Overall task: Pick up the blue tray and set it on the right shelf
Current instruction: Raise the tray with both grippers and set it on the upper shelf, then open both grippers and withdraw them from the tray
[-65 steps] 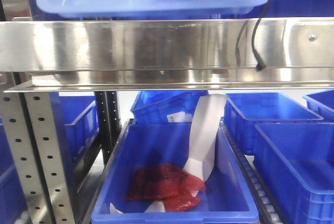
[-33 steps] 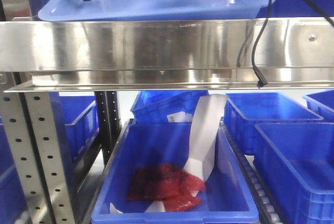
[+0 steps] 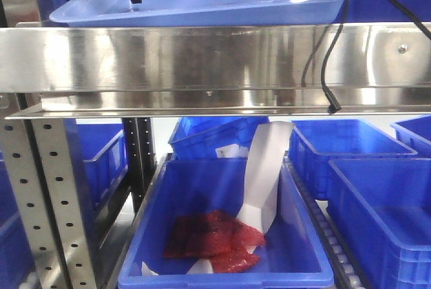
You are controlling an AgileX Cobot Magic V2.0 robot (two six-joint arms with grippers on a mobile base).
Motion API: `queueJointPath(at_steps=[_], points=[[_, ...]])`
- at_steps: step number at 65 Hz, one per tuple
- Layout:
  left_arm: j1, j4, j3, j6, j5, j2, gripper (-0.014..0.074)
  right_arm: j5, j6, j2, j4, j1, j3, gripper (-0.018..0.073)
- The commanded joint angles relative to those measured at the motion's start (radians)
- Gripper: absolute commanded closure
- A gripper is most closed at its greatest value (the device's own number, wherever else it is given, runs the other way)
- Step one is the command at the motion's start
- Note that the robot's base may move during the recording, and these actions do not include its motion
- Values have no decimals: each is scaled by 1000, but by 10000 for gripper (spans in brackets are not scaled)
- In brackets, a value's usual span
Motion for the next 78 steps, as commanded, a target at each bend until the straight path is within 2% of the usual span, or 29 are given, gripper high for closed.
queueJointPath(at_steps=[1, 17, 29, 33, 37, 41, 44, 48, 52, 62, 71, 78], points=[[14, -5, -40, -8, -66, -56, 174, -69, 2, -56, -5, -9, -39, -24], [64, 3, -40, -8, -53, -56, 174, -75, 2, -56, -52, -13, -39, -23], [65, 3, -40, -8, -43, -56, 176, -95, 2, -56, -52, -13, -39, -18], [65, 3, -40, -8, -41, -56, 197, -93, 2, -56, -52, -13, -39, 12], [65, 3, -40, -8, -33, -56, 260, -86, 2, -56, -52, -13, -39, 113], [65, 3, -40, -8, -25, -56, 399, -85, 2, -56, -52, -13, -39, 243], [65, 3, -40, -8, -25, -56, 531, -86, 2, -56, -51, -13, -39, 383], [65, 3, -40, -8, -25, -56, 655, -88, 2, -56, -51, -13, -39, 522], [65, 3, -40, -7, -27, -56, 622, -88, 2, -55, -51, -13, -39, 495], [65, 4, -40, 43, -37, -65, 645, -107, -22, -61, -49, -13, -39, 509], [65, 13, -36, 19, -104, -127, 645, -244, -84, -111, -18, -11, -38, 509], [65, 14, 4, 8, -158, -175, 645, -292, -156, -154, -8, 1, -22, 509]])
